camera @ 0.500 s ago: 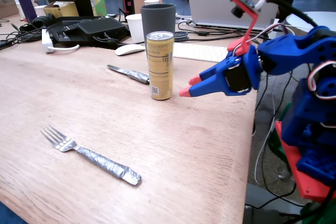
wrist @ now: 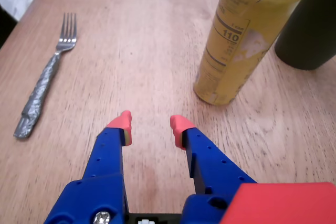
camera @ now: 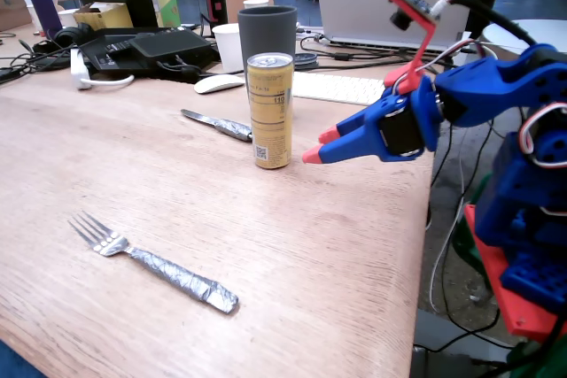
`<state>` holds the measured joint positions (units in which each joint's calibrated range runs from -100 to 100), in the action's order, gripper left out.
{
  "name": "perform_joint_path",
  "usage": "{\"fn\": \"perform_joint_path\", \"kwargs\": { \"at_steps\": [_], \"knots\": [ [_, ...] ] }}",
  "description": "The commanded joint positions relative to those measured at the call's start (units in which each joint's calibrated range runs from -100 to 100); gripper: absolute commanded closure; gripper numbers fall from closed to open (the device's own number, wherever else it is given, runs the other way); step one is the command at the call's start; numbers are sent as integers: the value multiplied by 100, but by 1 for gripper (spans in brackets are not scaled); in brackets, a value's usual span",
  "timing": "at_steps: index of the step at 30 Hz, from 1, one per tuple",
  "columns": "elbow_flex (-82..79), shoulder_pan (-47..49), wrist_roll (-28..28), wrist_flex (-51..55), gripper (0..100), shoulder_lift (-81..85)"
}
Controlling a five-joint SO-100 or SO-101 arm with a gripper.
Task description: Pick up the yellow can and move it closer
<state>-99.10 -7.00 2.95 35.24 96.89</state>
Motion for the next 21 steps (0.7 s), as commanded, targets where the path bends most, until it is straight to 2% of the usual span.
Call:
{"fn": "perform_joint_path", "kwargs": {
  "at_steps": [1,12,18,21],
  "knots": [
    [-34,175,-24,-2,83,54],
    [4,158,29,7,83,-143],
    [1750,6,-24,-108,83,-2588],
    [2090,-11,0,-273,83,-3334]
  ]
}}
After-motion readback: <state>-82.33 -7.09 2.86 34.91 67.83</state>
